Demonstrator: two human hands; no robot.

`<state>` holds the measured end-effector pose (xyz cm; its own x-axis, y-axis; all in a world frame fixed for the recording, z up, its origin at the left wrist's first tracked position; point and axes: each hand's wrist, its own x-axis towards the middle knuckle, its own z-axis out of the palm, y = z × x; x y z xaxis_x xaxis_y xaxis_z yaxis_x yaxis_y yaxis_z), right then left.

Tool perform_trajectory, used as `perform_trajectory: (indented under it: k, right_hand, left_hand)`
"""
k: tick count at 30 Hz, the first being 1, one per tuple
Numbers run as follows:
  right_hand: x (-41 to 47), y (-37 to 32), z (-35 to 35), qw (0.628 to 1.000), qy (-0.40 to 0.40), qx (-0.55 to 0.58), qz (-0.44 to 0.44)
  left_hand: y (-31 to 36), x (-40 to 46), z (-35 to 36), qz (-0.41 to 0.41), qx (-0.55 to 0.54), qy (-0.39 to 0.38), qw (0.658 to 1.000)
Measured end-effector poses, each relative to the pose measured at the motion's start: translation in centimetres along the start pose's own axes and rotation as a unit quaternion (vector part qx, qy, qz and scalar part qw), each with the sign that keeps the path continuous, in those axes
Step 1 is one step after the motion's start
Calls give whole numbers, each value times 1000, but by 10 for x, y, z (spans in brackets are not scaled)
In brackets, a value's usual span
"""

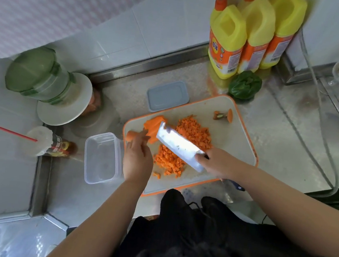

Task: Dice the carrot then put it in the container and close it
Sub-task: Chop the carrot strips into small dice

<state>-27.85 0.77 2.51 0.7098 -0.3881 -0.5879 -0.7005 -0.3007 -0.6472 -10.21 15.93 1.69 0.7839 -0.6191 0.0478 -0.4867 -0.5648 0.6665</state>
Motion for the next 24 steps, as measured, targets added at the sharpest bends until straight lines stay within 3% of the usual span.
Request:
perform_trajectory:
  k: [4,9,24]
  right_hand:
    - [3,-13,25,991,-76,-107,-32]
    - [13,-31,66,976,-101,-186,-48]
    - [9,1,64,986,85,-131,60]
  left_hand:
    - [-5,1,-5,32,-37,132,990]
    - [-10,3,-7,29,-60,147,987]
    - [-26,4,5,5,-22,108,994]
